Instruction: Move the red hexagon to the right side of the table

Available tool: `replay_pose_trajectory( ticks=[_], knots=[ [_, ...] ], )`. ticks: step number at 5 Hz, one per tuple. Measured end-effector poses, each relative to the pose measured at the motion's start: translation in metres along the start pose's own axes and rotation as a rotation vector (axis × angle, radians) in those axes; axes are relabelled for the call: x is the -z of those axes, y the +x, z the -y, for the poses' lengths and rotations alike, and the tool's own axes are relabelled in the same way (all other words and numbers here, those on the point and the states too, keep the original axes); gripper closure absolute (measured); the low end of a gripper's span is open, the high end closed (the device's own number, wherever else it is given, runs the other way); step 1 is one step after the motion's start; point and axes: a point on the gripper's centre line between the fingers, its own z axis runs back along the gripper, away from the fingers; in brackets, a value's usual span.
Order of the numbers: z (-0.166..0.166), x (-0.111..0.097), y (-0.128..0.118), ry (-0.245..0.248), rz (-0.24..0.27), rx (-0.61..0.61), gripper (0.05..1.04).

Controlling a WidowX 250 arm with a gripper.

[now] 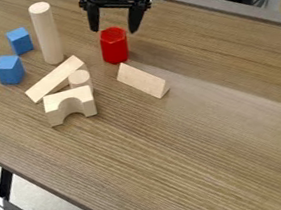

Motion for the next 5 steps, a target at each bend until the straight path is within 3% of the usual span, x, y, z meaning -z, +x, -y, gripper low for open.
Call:
replay_pose_trajectory(
  ticks=[2, 3, 5],
  knots=[
    [-0.0021, 0.019, -0.0055, 0.026, -0.023, -0.03, 0.102],
    [-0.0024, 0.0199, -0.009, 0.025, -0.05, -0.054, 0.331],
    [-0.0043, 0.0117, -0.0134, -0.043, -0.112, -0.028, 0.339]
  ],
)
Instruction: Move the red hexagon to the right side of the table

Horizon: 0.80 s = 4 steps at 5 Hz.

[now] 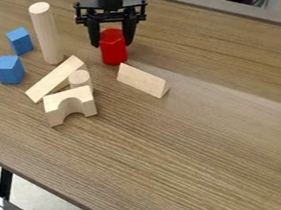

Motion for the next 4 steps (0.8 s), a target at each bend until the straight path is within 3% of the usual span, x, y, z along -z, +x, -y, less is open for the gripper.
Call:
replay_pose_trajectory(
  ticks=[1, 2, 3, 4],
  knots=[
    [0.002, -0.027, -0.008, -0.041, 0.055, 0.089, 0.339],
    [0.017, -0.049, -0.037, -0.073, 0.092, 0.193, 0.339],
    [0.041, -0.071, -0.068, -0.121, 0.107, 0.321, 0.339],
    [0.061, -0.075, -0.1, -0.125, 0.096, 0.43, 0.339]
  ],
)
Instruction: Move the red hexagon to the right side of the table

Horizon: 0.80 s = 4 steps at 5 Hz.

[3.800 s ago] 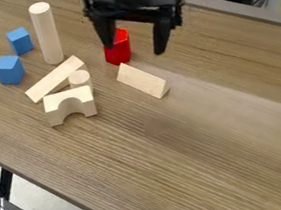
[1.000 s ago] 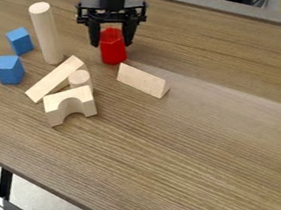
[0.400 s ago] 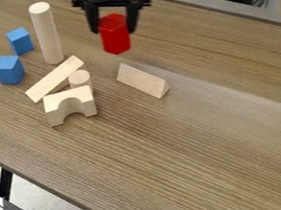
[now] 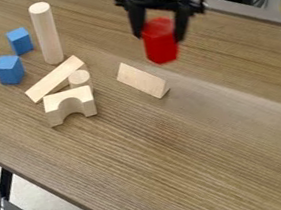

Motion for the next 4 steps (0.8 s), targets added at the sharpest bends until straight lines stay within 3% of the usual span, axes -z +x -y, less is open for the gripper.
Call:
replay_pose_trajectory(
  ticks=[1, 2, 3, 4],
  knots=[
    [0.019, 0.0, -0.014, -0.006, -0.011, 0.052, 0.339],
    [0.041, -0.001, -0.021, -0.012, 0.029, 0.098, 0.339],
    [0.063, 0.022, -0.028, 0.039, 0.035, 0.122, 0.339],
    [0.087, 0.035, -0.033, 0.066, 0.1, 0.151, 0.339]
  ],
)
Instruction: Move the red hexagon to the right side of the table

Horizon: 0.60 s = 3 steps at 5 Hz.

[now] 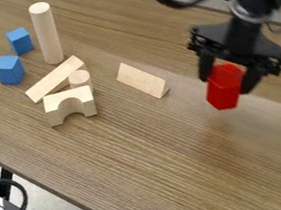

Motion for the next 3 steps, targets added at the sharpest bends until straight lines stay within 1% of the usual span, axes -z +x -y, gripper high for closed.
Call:
replay_pose_trajectory(
  ticks=[1, 2, 3],
  knots=[
    [0.019, 0.023, -0.001, 0.038, -0.015, 0.009, 0.339],
    [0.031, 0.026, 0.012, 0.02, -0.009, -0.013, 0.339],
    [0.034, 0.028, 0.019, 0.003, -0.041, -0.032, 0.281]
  ],
)
